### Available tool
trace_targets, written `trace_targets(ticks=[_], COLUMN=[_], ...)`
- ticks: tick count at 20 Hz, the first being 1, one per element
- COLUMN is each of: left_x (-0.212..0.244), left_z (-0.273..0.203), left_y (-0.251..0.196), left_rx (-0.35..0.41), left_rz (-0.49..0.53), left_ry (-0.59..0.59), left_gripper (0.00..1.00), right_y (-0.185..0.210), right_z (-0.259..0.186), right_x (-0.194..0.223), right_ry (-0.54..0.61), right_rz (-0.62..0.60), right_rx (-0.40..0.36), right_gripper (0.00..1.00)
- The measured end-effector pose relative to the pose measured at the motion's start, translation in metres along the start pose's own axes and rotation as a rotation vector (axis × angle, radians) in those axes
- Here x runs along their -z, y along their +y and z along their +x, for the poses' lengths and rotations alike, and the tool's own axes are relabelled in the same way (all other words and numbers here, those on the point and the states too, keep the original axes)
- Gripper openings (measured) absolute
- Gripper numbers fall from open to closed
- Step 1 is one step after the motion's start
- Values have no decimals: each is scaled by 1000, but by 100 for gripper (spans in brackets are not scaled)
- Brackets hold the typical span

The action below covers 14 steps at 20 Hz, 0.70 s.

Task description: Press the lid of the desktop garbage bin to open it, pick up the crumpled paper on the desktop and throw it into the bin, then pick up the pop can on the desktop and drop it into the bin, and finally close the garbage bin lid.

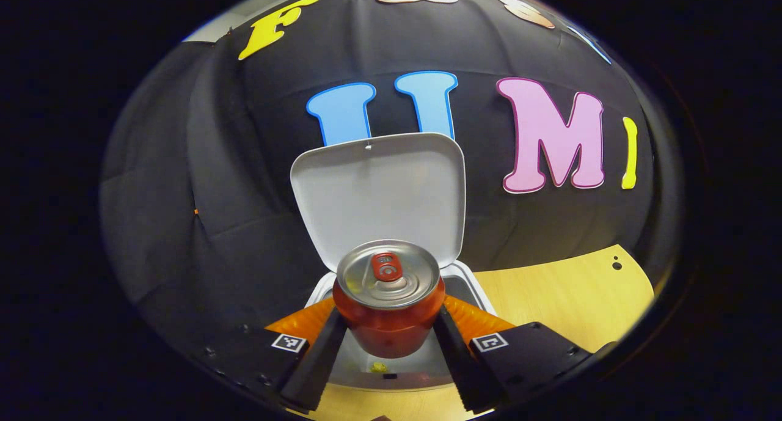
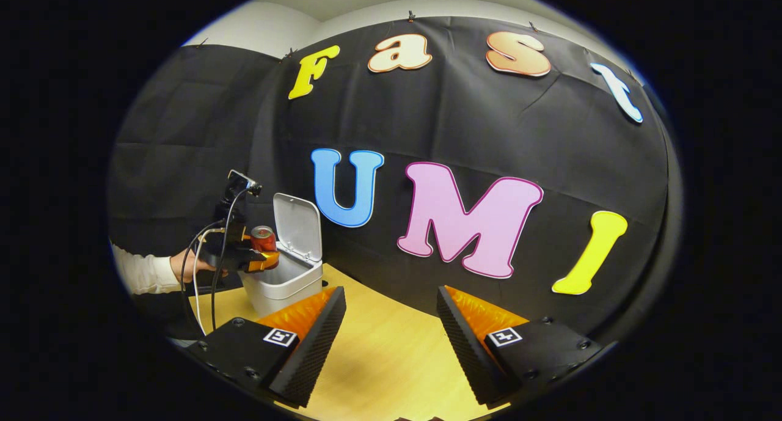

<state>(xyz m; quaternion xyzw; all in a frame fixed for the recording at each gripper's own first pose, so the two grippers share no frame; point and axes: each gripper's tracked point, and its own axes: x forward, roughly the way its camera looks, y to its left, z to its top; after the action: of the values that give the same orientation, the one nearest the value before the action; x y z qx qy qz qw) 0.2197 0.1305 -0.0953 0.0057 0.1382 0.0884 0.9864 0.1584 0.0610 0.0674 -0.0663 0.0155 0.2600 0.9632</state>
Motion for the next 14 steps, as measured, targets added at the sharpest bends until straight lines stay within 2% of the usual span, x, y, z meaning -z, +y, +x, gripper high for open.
trace_targets(ticks=[4, 6, 7, 14], left_x=[-18, -31, -40, -149], left_z=[0, -2, -4, 0], left_y=[3, 6, 8, 36], left_rx=[-12, -15, -14, -34], left_rz=[14, 11, 5, 3], left_ry=[-45, -61, -74, -260], left_gripper=[88, 96, 96, 96], right_y=[1, 0, 0, -4], right_z=[0, -1, -1, -2], right_x=[1, 1, 1, 0], right_ry=[7, 8, 9, 3], right_rz=[-4, -5, -4, 11], right_rx=[7, 13, 17, 52], right_gripper=[97, 97, 96, 96])
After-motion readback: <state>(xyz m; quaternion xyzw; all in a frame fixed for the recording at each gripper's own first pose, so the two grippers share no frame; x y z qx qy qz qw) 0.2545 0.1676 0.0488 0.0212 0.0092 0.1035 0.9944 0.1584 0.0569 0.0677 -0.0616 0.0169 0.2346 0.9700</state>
